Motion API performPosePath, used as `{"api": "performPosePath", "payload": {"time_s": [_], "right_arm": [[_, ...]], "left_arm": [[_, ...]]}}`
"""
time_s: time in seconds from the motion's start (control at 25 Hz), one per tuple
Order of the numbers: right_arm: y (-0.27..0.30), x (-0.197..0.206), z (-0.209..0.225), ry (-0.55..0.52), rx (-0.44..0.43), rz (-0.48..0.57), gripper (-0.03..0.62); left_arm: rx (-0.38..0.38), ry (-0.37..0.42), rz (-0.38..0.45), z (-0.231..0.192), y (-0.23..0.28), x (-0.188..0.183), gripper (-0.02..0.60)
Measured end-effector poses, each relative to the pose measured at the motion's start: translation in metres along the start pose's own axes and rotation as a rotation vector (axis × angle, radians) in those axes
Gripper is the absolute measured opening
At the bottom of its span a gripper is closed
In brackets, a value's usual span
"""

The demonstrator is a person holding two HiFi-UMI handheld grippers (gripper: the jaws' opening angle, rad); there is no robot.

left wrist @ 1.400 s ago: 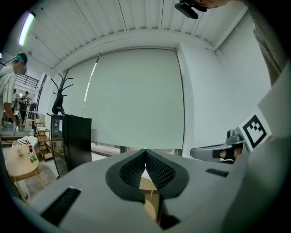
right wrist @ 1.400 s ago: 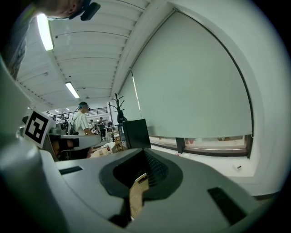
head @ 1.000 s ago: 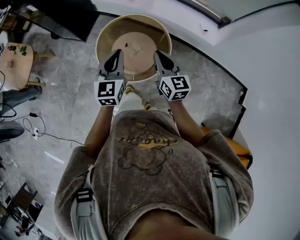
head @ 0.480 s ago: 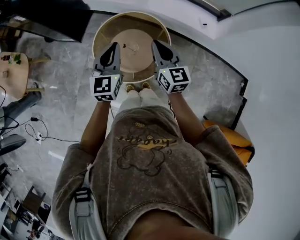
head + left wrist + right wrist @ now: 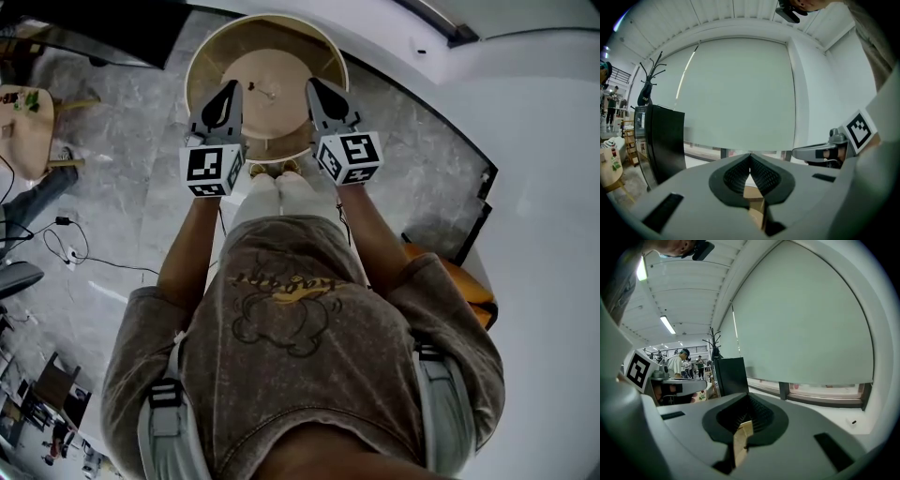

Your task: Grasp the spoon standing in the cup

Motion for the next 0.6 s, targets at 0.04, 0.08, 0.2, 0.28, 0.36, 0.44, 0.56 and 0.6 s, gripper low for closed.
{"api": "performPosePath", "payload": {"time_s": [0.04, 0.08, 0.2, 0.28, 0.36, 0.44, 0.56, 0.6], "right_arm": [[0.004, 0.002, 0.001, 0.001, -0.002, -0.006, 0.018], [0.007, 0.004, 0.003, 0.002, -0.004, -0.011, 0.018], [0.014, 0.013, 0.010, 0.007, -0.006, -0.026, 0.018], [0.021, 0.020, 0.015, 0.009, -0.006, -0.031, 0.018], [0.030, 0.026, 0.019, 0.011, -0.006, -0.037, 0.018], [0.042, 0.034, 0.022, 0.015, -0.006, -0.045, 0.018], [0.057, 0.047, 0.025, 0.023, -0.011, -0.057, 0.018], [0.062, 0.051, 0.025, 0.023, -0.016, -0.062, 0.018]], "left_arm": [[-0.001, -0.003, -0.004, -0.003, 0.003, 0.003, 0.017], [-0.001, -0.006, -0.008, -0.005, 0.006, 0.006, 0.017], [0.001, -0.009, -0.027, -0.006, 0.016, 0.018, 0.017], [0.006, -0.009, -0.039, -0.008, 0.025, 0.027, 0.017], [0.014, -0.011, -0.047, -0.012, 0.034, 0.035, 0.017], [0.021, -0.019, -0.054, -0.017, 0.044, 0.045, 0.017], [0.024, -0.035, -0.067, -0.023, 0.058, 0.062, 0.017], [0.025, -0.037, -0.073, -0.024, 0.061, 0.069, 0.017]]}}
Point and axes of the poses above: the fingertips, and each gripper's own axes: y forward along the fingers, z to its right, x out of its underside, the point moved 5 cm from there along -y, backward along the fingers, and after that the axes turned 7 degrees about -z, right-handed, at the moved point
